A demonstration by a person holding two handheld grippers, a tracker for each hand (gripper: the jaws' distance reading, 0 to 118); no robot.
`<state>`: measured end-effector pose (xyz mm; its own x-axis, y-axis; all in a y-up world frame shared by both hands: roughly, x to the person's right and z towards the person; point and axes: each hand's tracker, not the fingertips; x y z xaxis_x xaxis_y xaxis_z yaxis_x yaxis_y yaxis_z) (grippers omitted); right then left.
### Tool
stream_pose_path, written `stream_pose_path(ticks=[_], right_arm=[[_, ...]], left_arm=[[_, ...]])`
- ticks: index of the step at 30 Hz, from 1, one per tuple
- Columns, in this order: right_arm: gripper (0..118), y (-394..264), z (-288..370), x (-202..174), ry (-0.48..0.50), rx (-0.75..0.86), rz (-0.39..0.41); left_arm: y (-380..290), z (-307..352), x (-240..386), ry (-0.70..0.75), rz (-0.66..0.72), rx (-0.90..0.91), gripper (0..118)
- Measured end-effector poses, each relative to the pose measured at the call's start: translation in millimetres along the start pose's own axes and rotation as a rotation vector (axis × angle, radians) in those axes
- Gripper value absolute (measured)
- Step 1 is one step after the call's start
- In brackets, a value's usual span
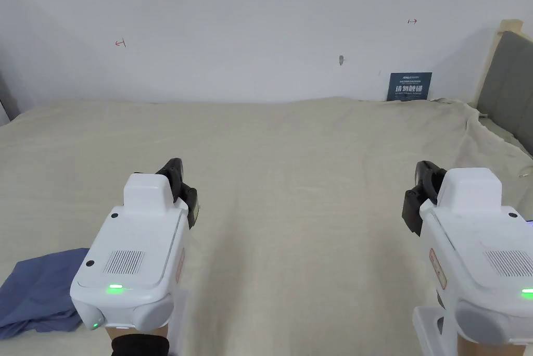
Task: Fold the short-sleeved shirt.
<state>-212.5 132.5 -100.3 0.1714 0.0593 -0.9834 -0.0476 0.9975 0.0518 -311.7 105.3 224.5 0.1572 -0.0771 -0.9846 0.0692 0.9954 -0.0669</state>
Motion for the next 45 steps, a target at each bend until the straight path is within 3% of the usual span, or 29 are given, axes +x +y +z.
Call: stream_pose_path(ticks=[45], right_arm=[[0, 4.7, 2.4, 0.4, 0.002, 0.010, 0.014]], left_arm=[[-1.2, 0.3, -1.0, 0.000, 0.022, 0.001, 0]])
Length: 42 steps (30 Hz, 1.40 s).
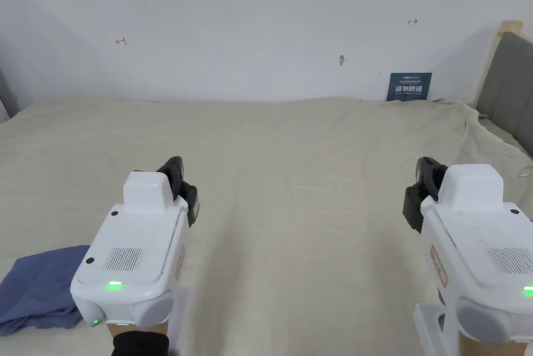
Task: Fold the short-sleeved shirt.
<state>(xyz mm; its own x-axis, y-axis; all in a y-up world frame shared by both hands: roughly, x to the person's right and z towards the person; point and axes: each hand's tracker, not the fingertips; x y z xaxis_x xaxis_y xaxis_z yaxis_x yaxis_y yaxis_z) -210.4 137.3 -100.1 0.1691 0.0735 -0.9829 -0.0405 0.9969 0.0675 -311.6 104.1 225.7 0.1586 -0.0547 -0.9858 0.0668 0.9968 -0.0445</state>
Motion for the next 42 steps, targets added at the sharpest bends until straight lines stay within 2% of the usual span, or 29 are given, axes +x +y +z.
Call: stream_pose_path(ticks=[1, 2, 3, 4, 5, 6, 7, 9, 10, 18, 42], right_arm=[[0, -0.1, 0.0, 0.0, -0.003, 0.001, 0.000], [3, -0.2, 0.2, -0.1, -0.006, 0.003, -0.001], [13, -0.2, 0.3, 0.0, -0.005, 0.002, -0.003], [30, 0.0, 0.2, 0.7, -0.005, -0.002, -0.004], [52, 0.1, 0.0, 1.4, 0.001, -0.004, -0.008], [82, -0.1, -0.3, 1.7, 0.000, -0.006, -0.011], [98, -0.5, -0.2, 1.9, -0.002, -0.004, -0.016], [112, -1.3, 0.9, 2.7, -0.004, 0.005, -0.023], [112, -1.1, 1.3, 3.2, -0.003, 0.005, -0.026], [118, -2.0, 1.7, 6.6, -0.006, 0.005, -0.035], [118, 0.0, 3.5, 3.1, 0.000, 0.011, -0.035]], left_arm=[[-0.1, -0.3, -0.4, 0.002, 0.005, -0.003, 0], [-0.3, -0.5, -0.9, 0.003, 0.010, -0.007, 5], [-0.7, -0.8, -1.4, 0.012, 0.017, -0.012, 14], [-1.1, -1.1, -1.9, 0.013, 0.025, -0.014, 24], [-2.1, -1.2, -3.3, 0.006, 0.036, -0.014, 40], [-3.0, -1.0, -4.8, 0.000, 0.045, -0.014, 63], [-3.5, -0.9, -5.4, -0.002, 0.051, -0.017, 78], [-3.5, -0.8, -5.5, 0.001, 0.059, -0.022, 109], [-3.9, -0.9, -6.0, 0.010, 0.062, -0.025, 118], [-3.2, -0.3, -11.6, 0.025, 0.075, 0.000, 118], [0.3, 5.2, -8.7, 0.033, 0.042, 0.018, 118]])
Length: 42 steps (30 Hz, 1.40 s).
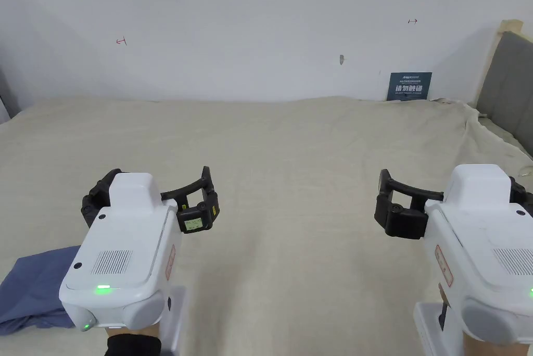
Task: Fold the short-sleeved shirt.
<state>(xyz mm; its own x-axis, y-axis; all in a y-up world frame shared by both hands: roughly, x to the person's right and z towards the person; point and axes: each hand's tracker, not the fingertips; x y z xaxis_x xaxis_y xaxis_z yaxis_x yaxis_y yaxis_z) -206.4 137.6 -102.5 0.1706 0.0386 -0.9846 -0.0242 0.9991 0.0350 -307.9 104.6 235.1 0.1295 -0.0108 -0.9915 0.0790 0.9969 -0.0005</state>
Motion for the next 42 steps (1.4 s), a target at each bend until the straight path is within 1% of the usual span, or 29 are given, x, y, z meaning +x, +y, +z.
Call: stream_pose_path(ticks=[33, 42], right_arm=[[118, 1.7, 1.1, 0.8, -0.009, 0.017, -0.004], [118, 2.3, 1.5, 0.4, -0.015, 0.016, 0.007]], left_arm=[[3.2, 0.7, 2.1, -0.003, -0.015, 0.012, 118], [3.7, 0.8, 1.4, -0.001, -0.011, 0.015, 118]])
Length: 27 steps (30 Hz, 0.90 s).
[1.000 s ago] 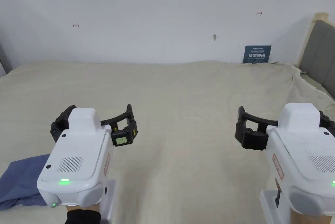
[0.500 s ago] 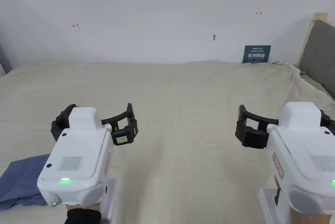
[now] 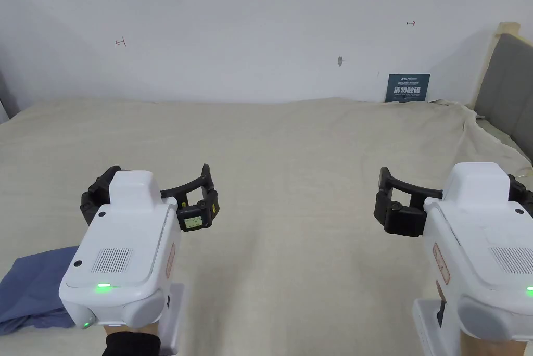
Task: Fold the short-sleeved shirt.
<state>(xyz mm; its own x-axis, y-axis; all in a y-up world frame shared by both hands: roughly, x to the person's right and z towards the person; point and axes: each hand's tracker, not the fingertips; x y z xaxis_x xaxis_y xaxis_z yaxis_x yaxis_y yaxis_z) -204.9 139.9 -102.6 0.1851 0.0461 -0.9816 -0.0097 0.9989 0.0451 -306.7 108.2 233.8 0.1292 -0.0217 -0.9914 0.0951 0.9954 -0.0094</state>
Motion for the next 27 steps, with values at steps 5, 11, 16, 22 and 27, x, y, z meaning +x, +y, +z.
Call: stream_pose_path(ticks=[5, 11, 16, 22, 27], right_arm=[[118, 0.3, 0.0, 0.5, 0.002, 0.004, -0.003], [118, 0.1, 0.6, 1.3, -0.002, 0.007, -0.010], [118, 0.5, 0.9, 2.1, -0.001, 0.007, -0.013], [118, 0.8, 0.1, 1.9, 0.003, 0.002, -0.012], [118, 1.3, 0.5, 1.3, 0.006, 0.003, -0.010]], left_arm=[[0.4, 0.5, 0.0, -0.002, 0.003, 0.004, 118], [1.0, 0.4, 1.2, -0.003, -0.001, 0.008, 118], [1.6, 0.0, 1.4, -0.006, -0.004, 0.013, 118], [2.8, 0.3, 0.8, -0.004, -0.002, 0.013, 118], [3.4, 1.0, 0.6, 0.003, -0.003, 0.020, 118]])
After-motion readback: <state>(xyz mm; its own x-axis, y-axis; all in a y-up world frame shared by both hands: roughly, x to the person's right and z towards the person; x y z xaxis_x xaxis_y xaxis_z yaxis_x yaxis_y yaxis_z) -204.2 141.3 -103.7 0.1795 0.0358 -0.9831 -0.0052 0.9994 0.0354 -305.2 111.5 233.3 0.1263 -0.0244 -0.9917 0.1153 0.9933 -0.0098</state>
